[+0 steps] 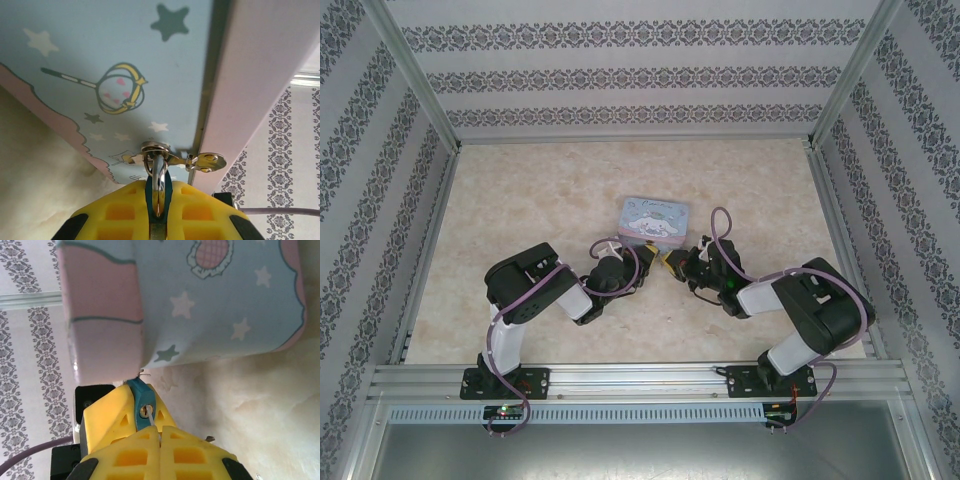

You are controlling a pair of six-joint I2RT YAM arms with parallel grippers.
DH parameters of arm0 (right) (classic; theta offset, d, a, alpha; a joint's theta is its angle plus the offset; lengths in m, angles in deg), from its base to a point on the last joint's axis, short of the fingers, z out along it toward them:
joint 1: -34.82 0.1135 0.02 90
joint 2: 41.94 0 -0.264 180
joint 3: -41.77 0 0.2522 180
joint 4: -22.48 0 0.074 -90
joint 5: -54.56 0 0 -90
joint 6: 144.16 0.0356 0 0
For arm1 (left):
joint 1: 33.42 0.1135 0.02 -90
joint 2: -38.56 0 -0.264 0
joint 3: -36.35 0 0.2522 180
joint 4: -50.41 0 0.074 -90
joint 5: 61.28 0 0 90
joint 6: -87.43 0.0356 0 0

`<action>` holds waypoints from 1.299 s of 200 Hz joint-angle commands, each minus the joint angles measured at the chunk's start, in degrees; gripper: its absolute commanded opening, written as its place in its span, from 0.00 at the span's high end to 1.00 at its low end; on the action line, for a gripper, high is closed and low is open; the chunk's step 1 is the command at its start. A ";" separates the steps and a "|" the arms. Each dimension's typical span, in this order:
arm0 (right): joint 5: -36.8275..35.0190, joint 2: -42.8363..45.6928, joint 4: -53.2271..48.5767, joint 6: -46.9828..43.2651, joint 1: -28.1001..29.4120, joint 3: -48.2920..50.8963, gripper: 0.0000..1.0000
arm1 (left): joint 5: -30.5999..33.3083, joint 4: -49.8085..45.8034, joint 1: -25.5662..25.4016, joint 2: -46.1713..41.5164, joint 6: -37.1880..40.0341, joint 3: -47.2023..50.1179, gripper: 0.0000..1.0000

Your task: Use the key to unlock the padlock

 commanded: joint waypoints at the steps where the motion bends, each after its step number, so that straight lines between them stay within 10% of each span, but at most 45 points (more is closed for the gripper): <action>1: -1.94 -1.76 3.67 -1.42 -0.79 -0.93 1.00 | -7.51 7.72 -4.17 -2.15 -0.86 -0.78 1.00; 260: 2.87 -15.56 22.54 5.63 1.31 -1.09 1.00 | -7.56 7.81 -4.57 -2.19 -1.03 -1.34 1.00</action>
